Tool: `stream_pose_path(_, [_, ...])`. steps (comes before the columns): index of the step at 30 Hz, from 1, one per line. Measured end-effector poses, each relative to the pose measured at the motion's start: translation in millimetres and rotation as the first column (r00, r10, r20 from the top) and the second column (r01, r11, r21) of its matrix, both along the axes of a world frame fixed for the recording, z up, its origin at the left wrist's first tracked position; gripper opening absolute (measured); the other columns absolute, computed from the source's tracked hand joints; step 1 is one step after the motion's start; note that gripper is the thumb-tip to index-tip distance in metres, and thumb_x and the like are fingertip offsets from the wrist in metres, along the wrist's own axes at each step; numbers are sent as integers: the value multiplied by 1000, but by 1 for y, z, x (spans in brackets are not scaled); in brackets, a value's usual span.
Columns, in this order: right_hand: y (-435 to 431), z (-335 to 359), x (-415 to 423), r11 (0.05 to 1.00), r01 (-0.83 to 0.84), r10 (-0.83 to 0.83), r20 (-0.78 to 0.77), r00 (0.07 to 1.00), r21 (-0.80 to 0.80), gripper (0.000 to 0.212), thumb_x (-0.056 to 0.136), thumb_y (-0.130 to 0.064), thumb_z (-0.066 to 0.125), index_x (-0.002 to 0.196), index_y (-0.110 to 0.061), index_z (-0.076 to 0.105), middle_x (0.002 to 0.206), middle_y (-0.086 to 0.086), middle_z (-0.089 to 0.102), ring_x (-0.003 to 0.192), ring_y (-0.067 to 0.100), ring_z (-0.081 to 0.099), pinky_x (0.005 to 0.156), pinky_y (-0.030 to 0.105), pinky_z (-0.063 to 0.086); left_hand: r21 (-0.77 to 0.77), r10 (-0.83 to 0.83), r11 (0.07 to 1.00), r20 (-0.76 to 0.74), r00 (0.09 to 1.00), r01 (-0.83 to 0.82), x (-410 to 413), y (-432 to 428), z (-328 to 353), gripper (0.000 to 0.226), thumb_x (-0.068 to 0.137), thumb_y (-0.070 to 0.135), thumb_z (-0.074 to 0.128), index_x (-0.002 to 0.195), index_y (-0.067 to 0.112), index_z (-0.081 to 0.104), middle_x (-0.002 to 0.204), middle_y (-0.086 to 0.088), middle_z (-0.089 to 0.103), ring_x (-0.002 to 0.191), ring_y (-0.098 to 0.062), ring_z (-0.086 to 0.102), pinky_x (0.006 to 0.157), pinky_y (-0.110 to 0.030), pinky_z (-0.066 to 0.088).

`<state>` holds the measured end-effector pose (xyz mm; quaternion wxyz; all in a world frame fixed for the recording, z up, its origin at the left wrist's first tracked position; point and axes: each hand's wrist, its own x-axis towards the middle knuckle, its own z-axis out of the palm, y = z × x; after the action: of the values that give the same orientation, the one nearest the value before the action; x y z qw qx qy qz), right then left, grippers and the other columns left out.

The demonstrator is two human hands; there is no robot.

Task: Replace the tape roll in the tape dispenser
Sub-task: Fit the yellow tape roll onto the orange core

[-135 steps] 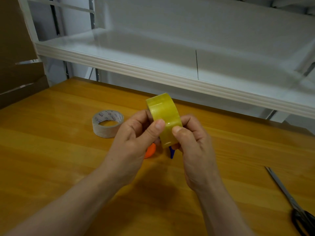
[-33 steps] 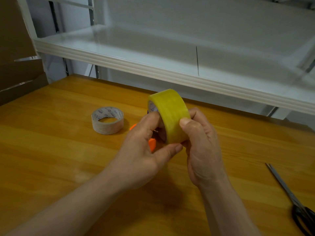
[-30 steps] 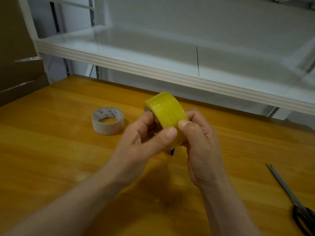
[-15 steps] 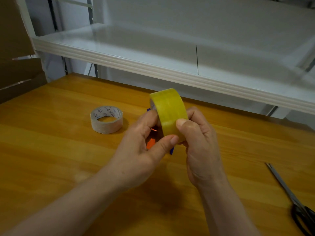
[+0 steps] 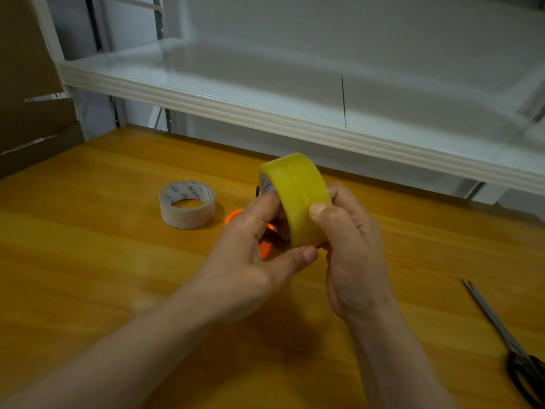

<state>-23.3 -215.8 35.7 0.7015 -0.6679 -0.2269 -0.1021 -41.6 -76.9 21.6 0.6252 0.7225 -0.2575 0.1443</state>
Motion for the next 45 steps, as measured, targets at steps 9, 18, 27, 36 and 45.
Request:
stream_pose_path(9, [0,0,-1,999,-39,40,30,999,-18,23,82,-26,56,79,-3,56,73,30,56,63,33,59,56,37,50,-365,-207,922,-186,960,128,5,8,2,31,85,30,64,113,18,68,97,2,72,90,-15,66,77,-36,50])
stream_pose_path(18, [1,-2,0,1000,-10,10,-9,1000,-24,21,81,-33,56,70,-14,54,69,7,49,68,27,46,60,41,41,-211,-133,972,-132,982,103,-2,4,4,29,86,13,68,114,19,64,103,4,75,97,-16,71,78,-27,57])
stream_pose_path(27, [4,-4,0,1000,8,-9,-32,999,-16,35,83,-34,55,84,1,57,87,38,52,73,47,54,63,45,47,137,54,989,36,998,-58,0,4,0,30,86,21,71,115,20,62,109,-1,62,97,-24,65,79,-45,58])
stream_pose_path(36, [3,-1,-2,998,-67,67,-32,997,3,22,86,-18,57,79,2,54,71,28,59,62,24,59,56,29,49,-414,-264,896,-210,942,159,4,11,6,41,89,28,61,108,-8,60,90,-19,59,81,-33,55,69,-31,51])
stream_pose_path(45, [5,-2,-3,998,-17,17,-6,1000,-66,37,82,-36,55,79,1,50,74,31,47,67,44,45,55,48,38,-410,-290,892,-197,936,190,1,8,10,20,91,12,52,103,15,67,84,7,72,78,-8,69,66,-19,53])
